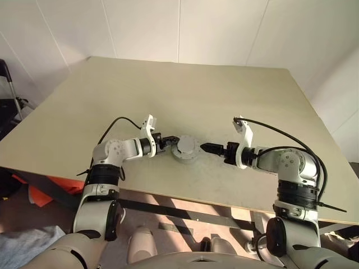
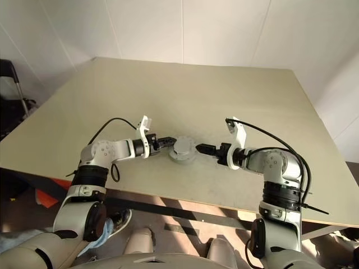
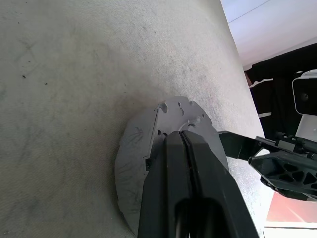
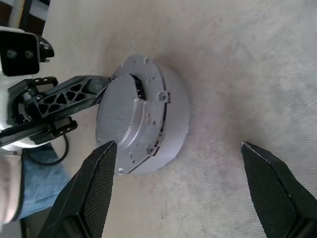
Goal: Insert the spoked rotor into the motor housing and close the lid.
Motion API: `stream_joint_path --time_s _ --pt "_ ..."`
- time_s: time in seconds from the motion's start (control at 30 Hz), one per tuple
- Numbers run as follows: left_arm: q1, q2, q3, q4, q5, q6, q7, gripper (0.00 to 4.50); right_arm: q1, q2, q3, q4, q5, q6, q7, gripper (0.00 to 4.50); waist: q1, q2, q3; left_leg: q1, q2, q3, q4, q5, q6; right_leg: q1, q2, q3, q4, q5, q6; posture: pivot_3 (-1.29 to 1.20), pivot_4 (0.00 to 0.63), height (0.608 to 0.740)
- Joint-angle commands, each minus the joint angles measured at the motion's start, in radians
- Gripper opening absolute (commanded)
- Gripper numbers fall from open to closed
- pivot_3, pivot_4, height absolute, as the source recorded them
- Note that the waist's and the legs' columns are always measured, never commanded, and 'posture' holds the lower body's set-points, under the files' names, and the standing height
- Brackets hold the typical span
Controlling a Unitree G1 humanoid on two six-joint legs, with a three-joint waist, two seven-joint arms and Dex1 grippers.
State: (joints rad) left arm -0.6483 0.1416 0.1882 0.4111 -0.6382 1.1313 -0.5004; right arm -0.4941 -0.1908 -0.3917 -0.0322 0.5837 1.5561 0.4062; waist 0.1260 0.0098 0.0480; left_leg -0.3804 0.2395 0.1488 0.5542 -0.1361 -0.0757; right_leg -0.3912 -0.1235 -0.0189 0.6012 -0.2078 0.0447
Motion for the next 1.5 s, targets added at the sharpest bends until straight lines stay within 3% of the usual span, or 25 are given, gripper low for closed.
stream_joint_path --time_s 0.03,0.33,0.7,0.8,0.93,1.03,1.13,1.5 --pt "0.002 0.007 -0.014 0.012 0.022 0.007 0.013 0.0 -0.05 0.055 -0.046 -0.045 0.051 0.057 -0.028 4.48 0.0 0.0 0.0 0.0 0.0 0.0 -0.001 0.001 -0.001 0.0 0.0 0.0 0.0 0.0 0.0 0.0 0.0 0.74" --pt "-0.013 0.031 0.011 0.028 0.024 -0.007 0.019 0.0 -0.123 0.208 -0.105 0.042 0.021 0.027 -0.116 4.48 -0.005 0.0 0.0 0.002 0.0 0.0 -0.011 0.007 -0.011 -0.005 0.001 0.001 0.0 0.0 0.0 0.0 0.0 0.74" --pt "-0.035 0.043 0.019 0.052 0.036 -0.027 0.013 0.0 -0.135 0.267 -0.044 0.108 -0.014 -0.039 -0.158 4.48 -0.001 0.001 0.0 -0.002 0.0 0.0 -0.013 0.008 -0.014 -0.01 0.002 0.0 0.001 0.003 -0.008 0.0 0.0 0.74" --pt "-0.036 0.044 0.021 0.055 0.037 -0.032 0.014 0.0 -0.143 0.26 -0.056 0.14 -0.024 -0.063 -0.171 3.96 0.0 0.001 0.0 -0.002 0.0 0.0 -0.013 0.008 -0.014 -0.01 0.002 0.0 0.001 0.003 -0.008 0.0 0.0 0.74" --pt "-0.034 0.045 0.026 0.058 0.038 -0.039 0.015 0.0 -0.159 0.237 -0.057 0.159 -0.021 -0.072 -0.177 2.64 0.0 0.001 0.0 -0.002 0.0 0.0 -0.013 0.008 -0.014 -0.01 0.002 0.0 0.001 0.003 -0.008 0.0 0.0 0.74" --pt "-0.032 0.047 0.038 0.061 0.038 -0.049 0.02 0.0 -0.165 0.224 -0.066 0.176 -0.022 -0.082 -0.182 2.64 0.003 0.001 0.0 -0.001 0.0 0.0 -0.013 0.008 -0.014 -0.009 0.001 0.0 0.002 0.003 -0.008 0.0 0.0 0.74" --pt "-0.03 0.05 0.059 0.066 0.037 -0.07 0.023 0.0 -0.176 0.214 -0.082 0.183 -0.015 -0.09 -0.186 2.16 0.003 0.001 0.0 -0.002 0.0 0.0 -0.012 0.009 -0.014 -0.009 0.001 0.0 0.002 0.003 -0.008 0.0 0.0 0.74" --pt "-0.01 0.011 0.203 0.032 -0.038 -0.185 0.034 0.0 -0.343 0.175 -0.265 0.33 0.042 -0.212 -0.255 2.16 0.008 0.001 0.0 -0.005 0.0 0.0 -0.011 0.01 -0.015 -0.01 0.0 -0.001 0.003 0.004 -0.008 0.0 0.0 0.74"
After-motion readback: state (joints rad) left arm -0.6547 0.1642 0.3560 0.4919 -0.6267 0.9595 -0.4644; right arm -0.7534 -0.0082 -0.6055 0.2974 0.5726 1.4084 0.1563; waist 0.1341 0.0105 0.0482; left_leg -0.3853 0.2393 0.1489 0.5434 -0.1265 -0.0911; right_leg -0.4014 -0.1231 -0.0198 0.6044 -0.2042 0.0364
